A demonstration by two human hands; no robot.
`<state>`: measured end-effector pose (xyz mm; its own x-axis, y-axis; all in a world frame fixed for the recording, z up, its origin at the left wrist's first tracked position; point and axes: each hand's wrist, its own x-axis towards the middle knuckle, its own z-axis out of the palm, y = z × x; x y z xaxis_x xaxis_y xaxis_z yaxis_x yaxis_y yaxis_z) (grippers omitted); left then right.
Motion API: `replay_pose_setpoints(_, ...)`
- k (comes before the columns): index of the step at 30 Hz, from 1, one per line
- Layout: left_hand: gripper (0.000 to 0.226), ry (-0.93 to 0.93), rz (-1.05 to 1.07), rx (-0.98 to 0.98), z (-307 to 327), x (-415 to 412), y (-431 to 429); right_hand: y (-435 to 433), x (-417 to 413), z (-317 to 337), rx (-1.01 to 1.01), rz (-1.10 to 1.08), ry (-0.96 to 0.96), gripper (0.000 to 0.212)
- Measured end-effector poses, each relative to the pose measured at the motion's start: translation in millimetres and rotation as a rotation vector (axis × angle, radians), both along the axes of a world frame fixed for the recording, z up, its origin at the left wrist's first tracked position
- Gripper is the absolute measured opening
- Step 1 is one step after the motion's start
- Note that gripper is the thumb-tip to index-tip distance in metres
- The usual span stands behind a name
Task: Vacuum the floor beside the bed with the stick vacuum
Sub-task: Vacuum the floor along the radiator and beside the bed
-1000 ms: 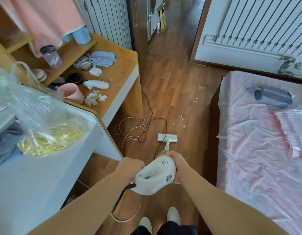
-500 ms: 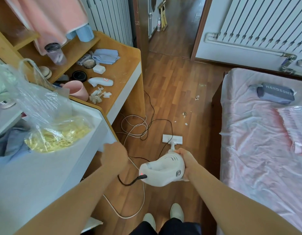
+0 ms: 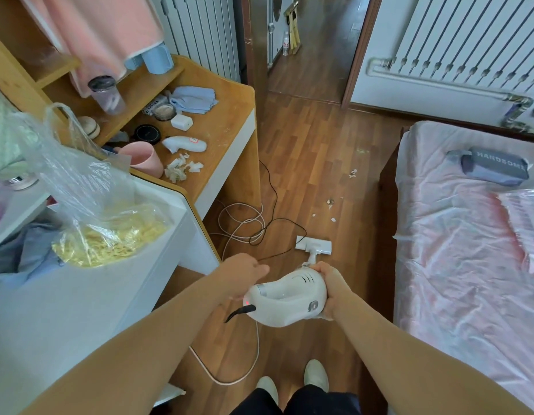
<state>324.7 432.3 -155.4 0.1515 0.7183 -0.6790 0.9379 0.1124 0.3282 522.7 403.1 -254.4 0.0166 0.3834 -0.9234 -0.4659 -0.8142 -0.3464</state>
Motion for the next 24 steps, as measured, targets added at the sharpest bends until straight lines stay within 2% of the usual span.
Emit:
replay_pose_setpoints(3,0.033,-0.265,0.147,-0.236,12.2,23.4,-4.0,-3.0,0.6,-4.4,0.013,-0.029,-0.008,0.017)
replay_pose_setpoints(5,0.033,-0.232,0.114,-0.319,9.7,27.4,-3.8,-4.1,0.0,-6.8,0.013,-0.043,0.007,0.020)
replay_pose_setpoints(8,0.063,-0.161,-0.004,-0.281,10.6,33.4,-7.6,-5.8,-1.4,-8.2,0.020,-0.031,0.026,0.026)
replay_pose_setpoints(10,0.071,-0.146,-0.052,-0.286,3.7,36.5,-9.6,-8.0,0.0,-8.5,0.020,-0.022,0.022,0.027)
replay_pose_setpoints(14,0.068,-0.106,-0.170,-0.287,1.6,42.0,-16.2,-15.1,4.0,-11.3,0.024,-0.025,0.041,0.027)
replay_pose_setpoints(24,0.065,-0.123,-0.241,-0.199,-6.3,54.8,7.5,-1.6,16.1,-18.3,0.044,-0.087,0.024,0.030)
